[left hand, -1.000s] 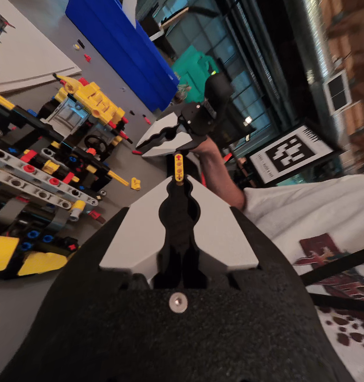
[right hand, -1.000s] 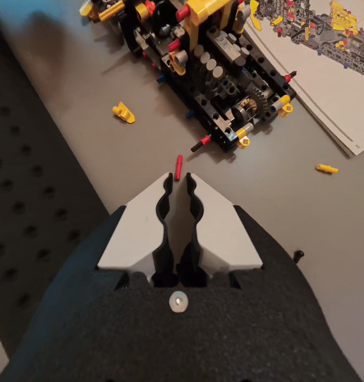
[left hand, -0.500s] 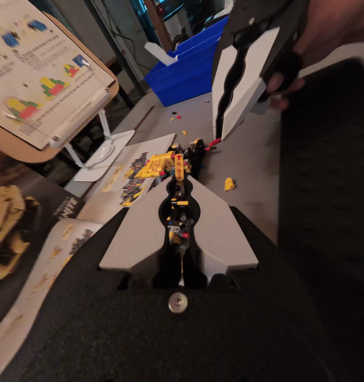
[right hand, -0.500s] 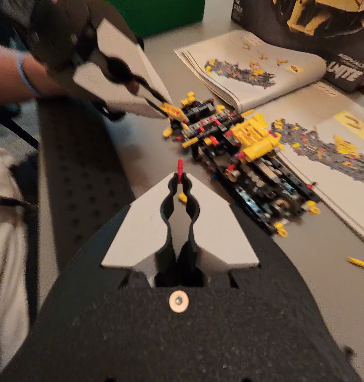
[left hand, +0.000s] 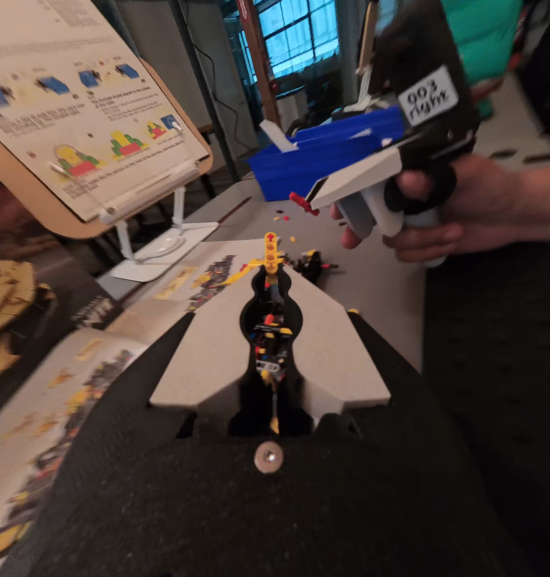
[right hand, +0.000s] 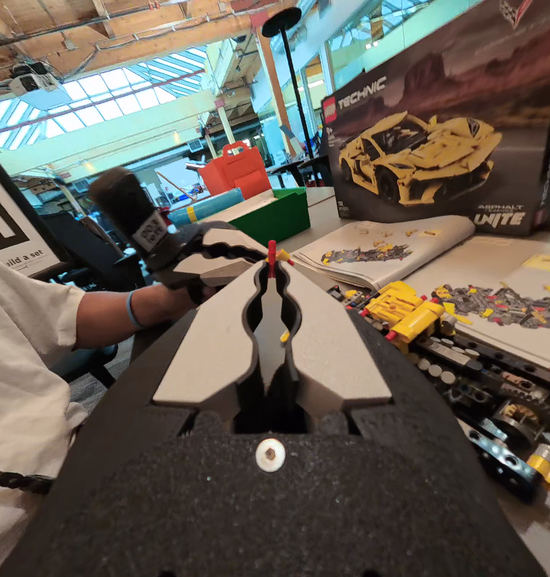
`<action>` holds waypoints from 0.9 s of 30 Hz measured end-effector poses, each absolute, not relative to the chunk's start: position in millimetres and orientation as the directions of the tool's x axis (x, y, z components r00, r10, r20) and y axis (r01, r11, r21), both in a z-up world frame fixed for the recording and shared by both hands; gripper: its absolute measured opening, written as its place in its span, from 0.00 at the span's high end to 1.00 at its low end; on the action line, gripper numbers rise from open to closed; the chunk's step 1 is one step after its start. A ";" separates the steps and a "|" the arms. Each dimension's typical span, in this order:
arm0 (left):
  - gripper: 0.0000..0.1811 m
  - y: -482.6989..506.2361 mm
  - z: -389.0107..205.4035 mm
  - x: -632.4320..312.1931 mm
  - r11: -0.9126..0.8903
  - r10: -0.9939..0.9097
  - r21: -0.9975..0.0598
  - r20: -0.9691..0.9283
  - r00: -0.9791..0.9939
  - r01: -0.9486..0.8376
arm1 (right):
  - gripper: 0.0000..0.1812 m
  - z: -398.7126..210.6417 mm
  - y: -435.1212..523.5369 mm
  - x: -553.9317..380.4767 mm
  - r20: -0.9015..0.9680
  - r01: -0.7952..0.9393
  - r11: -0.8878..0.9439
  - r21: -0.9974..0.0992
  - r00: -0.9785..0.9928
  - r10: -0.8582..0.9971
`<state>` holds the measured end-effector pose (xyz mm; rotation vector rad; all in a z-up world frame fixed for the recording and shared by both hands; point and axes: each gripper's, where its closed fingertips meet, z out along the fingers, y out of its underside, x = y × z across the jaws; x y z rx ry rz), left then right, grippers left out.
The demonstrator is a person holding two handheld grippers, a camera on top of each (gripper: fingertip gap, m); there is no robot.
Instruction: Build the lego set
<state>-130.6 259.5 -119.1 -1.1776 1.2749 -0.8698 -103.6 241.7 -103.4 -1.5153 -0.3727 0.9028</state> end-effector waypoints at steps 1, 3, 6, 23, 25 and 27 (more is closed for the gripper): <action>0.96 256.5 -113.3 -131.2 0.133 -0.985 -0.988 -0.140 0.105 -0.072 | 0.98 -101.5 240.5 -105.7 -0.316 -0.283 -0.169 -0.944 0.629 0.711; 0.96 249.5 -95.8 -134.7 -0.124 -0.992 -0.991 0.122 -0.026 0.055 | 0.98 -110.7 243.3 -110.7 -0.335 -0.257 -0.218 -0.941 0.629 0.701; 0.96 255.3 -85.8 -139.6 -0.372 -0.925 -0.921 0.356 -0.136 0.115 | 0.98 -110.5 243.0 -122.4 -0.363 -0.267 -0.250 -0.931 0.598 0.715; 0.96 250.2 -92.9 -135.0 -0.424 -0.897 -0.903 0.409 -0.170 0.064 | 0.98 -109.9 246.3 -142.7 -0.353 -0.255 -0.248 -0.935 0.589 0.727; 0.96 244.3 -98.1 -132.8 -0.417 -0.895 -0.908 0.405 -0.185 0.028 | 0.98 -112.3 245.9 -145.3 -0.341 -0.233 -0.250 -0.940 0.593 0.730; 0.96 241.5 -102.9 -130.7 -0.408 -0.897 -0.913 0.401 -0.185 0.000 | 0.98 -117.2 246.0 -147.4 -0.311 -0.190 -0.247 -0.950 0.613 0.726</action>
